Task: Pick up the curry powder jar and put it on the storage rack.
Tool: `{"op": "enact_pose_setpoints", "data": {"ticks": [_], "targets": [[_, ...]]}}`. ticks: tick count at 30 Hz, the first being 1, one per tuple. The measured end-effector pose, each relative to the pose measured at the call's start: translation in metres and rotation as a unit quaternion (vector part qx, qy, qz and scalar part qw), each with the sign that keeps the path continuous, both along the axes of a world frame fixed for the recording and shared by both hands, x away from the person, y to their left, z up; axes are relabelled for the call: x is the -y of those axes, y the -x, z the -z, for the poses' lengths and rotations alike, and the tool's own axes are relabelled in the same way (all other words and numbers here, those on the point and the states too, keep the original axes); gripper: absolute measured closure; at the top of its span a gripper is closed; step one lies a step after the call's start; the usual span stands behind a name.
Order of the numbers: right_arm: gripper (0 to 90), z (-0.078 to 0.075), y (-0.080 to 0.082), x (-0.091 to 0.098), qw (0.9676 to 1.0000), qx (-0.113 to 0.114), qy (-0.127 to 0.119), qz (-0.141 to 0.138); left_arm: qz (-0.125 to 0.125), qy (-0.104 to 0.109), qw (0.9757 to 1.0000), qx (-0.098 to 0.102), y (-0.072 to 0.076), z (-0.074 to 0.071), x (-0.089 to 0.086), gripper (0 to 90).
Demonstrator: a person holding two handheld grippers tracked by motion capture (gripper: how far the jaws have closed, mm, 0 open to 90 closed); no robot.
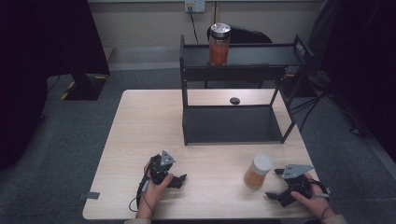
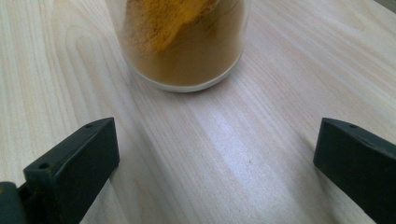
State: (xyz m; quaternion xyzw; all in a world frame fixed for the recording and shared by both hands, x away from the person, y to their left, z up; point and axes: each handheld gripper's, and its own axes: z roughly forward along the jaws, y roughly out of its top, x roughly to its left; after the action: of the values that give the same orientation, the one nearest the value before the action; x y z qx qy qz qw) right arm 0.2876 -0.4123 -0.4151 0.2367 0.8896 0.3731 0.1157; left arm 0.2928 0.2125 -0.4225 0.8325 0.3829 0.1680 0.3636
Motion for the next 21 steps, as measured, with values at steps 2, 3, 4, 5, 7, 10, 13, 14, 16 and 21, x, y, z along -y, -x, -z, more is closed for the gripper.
{"op": "enact_pose_setpoints", "data": {"ticks": [2,3,4,5,7,10,13,14,16,21], "targets": [[0.0,0.000,0.000,0.000,1.0000,0.000,0.000,0.000,0.000,0.000,1.0000,0.000,0.000,0.000,0.000,0.0],[0.0,0.000,0.000,0.000,1.0000,0.000,0.000,0.000,0.000,0.000,1.0000,0.000,0.000,0.000,0.000,0.0],[0.0,0.000,0.000,0.000,1.0000,0.000,0.000,0.000,0.000,0.000,1.0000,0.000,0.000,0.000,0.000,0.0],[0.0,0.000,0.000,0.000,1.0000,0.000,0.000,0.000,0.000,0.000,1.0000,0.000,0.000,0.000,0.000,0.0],[0.0,0.000,0.000,0.000,1.0000,0.000,0.000,0.001,0.000,0.000,1.0000,0.000,0.000,0.000,0.000,0.0],[0.0,0.000,0.000,-0.001,1.0000,0.000,-0.001,0.002,0.000,0.000,1.0000,0.000,0.000,0.000,0.000,0.0],[0.0,0.000,-0.002,0.000,1.0000,-0.003,-0.002,0.002,0.000,0.000,1.0000,0.000,0.000,0.000,0.000,0.0],[0.0,-0.001,-0.003,-0.001,1.0000,-0.004,-0.002,0.003,0.000,0.000,1.0000,0.000,0.000,0.000,0.000,0.0],[0.0,-0.002,-0.004,-0.003,1.0000,-0.006,0.002,0.003,0.000,0.000,1.0000,0.000,0.000,0.000,0.000,0.0],[1.6,-0.007,-0.010,-0.003,0.9998,-0.016,-0.007,0.000,0.000,0.000,1.0000,0.000,0.000,0.000,0.000,0.0]]}}
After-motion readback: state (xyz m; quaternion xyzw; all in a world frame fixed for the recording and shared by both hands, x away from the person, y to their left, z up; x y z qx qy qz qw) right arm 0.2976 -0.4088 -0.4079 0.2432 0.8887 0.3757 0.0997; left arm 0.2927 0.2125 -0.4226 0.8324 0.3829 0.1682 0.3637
